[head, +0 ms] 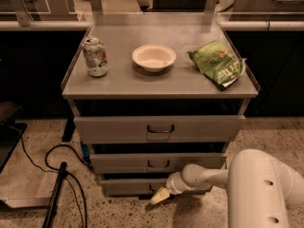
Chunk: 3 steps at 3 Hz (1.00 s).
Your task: Open bottom drawer
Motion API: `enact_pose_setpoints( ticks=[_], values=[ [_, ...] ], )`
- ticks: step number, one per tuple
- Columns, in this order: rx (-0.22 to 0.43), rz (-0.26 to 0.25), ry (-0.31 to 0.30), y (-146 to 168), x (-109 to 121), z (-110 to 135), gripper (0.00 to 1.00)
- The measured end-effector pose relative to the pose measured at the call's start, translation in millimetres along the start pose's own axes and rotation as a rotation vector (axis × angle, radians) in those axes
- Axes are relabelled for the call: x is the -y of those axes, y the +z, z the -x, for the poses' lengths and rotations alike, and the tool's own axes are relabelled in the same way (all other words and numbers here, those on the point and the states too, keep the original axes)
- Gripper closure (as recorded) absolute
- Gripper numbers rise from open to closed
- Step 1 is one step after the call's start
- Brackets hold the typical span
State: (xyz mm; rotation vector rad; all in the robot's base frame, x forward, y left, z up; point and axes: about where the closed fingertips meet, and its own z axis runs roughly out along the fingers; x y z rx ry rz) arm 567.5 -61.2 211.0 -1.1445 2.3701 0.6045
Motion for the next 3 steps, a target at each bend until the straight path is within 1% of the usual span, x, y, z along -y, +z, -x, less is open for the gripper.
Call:
enact_pose_setpoints(
  ticks=[1, 2, 3],
  values=[
    [-0.028, 0.001, -0.007, 16.1, 1.4, -4.5, 0.0],
    [-0.028, 0.002, -0.007, 16.3, 1.3, -4.7, 0.0],
    [-0.051, 0.022, -0.02, 21.9, -3.2, -11.3, 0.0]
  ],
)
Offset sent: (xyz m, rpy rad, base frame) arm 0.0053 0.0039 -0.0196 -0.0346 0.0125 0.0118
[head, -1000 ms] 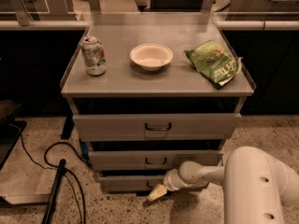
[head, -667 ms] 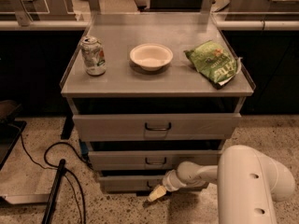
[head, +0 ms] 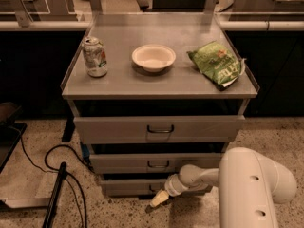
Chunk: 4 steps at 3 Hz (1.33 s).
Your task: Open bottom drawer
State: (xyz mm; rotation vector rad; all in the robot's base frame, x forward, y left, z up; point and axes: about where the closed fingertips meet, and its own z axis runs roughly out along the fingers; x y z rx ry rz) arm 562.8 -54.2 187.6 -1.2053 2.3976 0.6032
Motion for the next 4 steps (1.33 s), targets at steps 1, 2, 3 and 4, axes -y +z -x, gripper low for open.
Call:
enact_pose_setpoints(
  ticks=[1, 2, 3, 4],
  values=[
    [-0.042, 0.015, 0.016, -12.1, -13.4, -20.4, 0.0],
    [-0.061, 0.039, 0.042, -26.6, -36.1, -41.5, 0.0],
    [-0.042, 0.05, 0.096, -43.3, -55.9, -61.9, 0.0],
    [-0.042, 0.05, 0.096, -43.3, -55.9, -61.9, 0.0]
  ],
)
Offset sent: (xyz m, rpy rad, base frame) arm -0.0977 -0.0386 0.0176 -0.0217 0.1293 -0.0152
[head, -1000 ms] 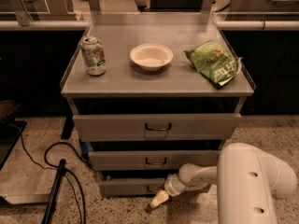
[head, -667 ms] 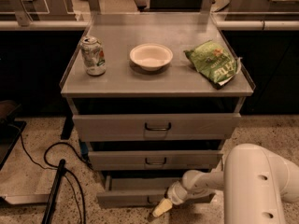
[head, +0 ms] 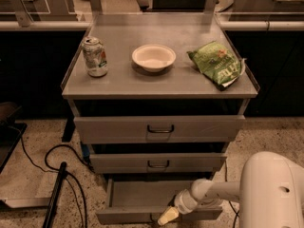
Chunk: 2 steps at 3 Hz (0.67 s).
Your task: Open bottom drawer
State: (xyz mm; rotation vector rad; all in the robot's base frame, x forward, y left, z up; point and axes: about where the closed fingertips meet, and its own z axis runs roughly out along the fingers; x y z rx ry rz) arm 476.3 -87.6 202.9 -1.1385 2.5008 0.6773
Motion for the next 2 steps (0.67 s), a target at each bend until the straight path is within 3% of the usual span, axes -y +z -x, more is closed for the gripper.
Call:
enact_pose_setpoints(
  ticks=[2],
  values=[
    [-0.028, 0.028, -0.02, -9.6, -19.5, -22.2, 0.0]
  ],
)
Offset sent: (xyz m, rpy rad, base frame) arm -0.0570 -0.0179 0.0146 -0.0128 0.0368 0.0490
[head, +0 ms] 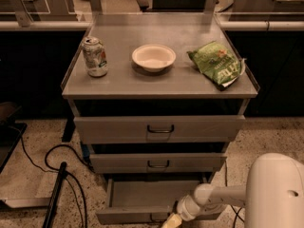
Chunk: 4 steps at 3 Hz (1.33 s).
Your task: Open bottom drawer
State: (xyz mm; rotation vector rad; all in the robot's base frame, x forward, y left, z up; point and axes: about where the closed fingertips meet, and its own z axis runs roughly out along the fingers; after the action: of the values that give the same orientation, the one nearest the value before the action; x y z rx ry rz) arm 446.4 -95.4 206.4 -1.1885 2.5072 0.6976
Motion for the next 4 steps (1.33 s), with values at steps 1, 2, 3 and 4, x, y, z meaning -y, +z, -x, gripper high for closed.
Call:
enact_pose_setpoints(
  ticks=[1, 2, 3, 4],
  values=[
    [0.015, 0.029, 0.046, -15.7, -22.9, -22.0, 0.0],
    [0.053, 0.044, 0.093, -40.2, -45.5, -47.4, 0.0],
    [0.053, 0.044, 0.093, -40.2, -45.5, -47.4, 0.0],
    [0.068, 0.04, 0.091, -42.1, -44.2, -44.2, 0.0]
  ],
)
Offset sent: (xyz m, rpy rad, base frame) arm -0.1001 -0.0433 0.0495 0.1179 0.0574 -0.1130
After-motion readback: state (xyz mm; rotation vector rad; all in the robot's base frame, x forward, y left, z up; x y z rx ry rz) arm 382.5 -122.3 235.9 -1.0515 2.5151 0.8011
